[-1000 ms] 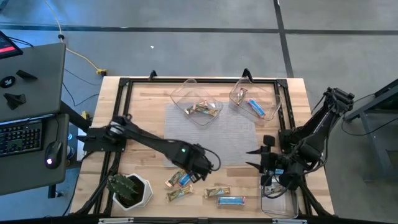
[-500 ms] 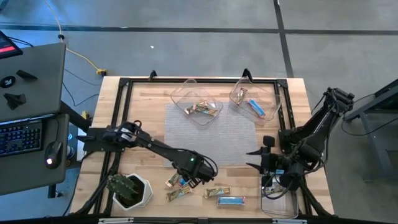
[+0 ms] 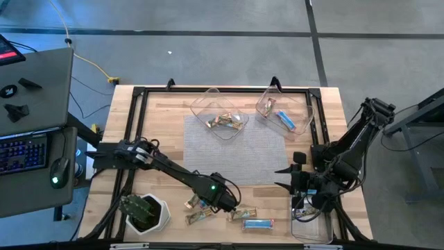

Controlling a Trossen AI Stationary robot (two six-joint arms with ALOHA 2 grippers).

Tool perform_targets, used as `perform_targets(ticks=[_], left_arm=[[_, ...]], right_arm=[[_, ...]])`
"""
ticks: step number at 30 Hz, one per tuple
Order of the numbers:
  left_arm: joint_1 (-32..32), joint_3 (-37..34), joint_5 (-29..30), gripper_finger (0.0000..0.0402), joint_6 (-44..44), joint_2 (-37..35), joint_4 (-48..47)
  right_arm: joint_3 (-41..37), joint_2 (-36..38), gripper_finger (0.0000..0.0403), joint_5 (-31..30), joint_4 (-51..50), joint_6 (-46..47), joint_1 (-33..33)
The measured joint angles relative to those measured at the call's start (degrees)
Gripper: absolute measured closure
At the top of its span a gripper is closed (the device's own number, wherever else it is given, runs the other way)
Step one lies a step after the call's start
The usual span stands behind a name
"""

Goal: Pick and place Granola Bars by type
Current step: Put the yellow granola bar into the top middle transparent bin

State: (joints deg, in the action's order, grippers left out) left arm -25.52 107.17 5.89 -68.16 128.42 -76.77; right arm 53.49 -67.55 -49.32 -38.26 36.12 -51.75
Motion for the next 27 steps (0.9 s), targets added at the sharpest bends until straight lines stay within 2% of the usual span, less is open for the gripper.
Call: perform_targets(ticks=[12,18,21,27], left_arm=[[0.48,0.02,-1.68,0.0234,0.03,3.86,-1.8],[1.57,0.2,-4.03,0.0236,4.33,5.56,-0.16],[2.36,0.2,-3.32,0.0257,4.73,5.62,0.26],[4.35,0.45,-4.44,0.0331,7.41,5.77,0.64]], right_arm=[[-0.02,0.0,0.0249,0.0,0.0,-0.07,0.02],[-0.02,0.0,0.0249,-0.02,0.02,-0.11,0.02],[-0.02,0.0,0.0249,-0.02,0.0,-0.11,0.02],[-0.02,0.0,0.0249,-0.18,0.01,-0.11,0.02]])
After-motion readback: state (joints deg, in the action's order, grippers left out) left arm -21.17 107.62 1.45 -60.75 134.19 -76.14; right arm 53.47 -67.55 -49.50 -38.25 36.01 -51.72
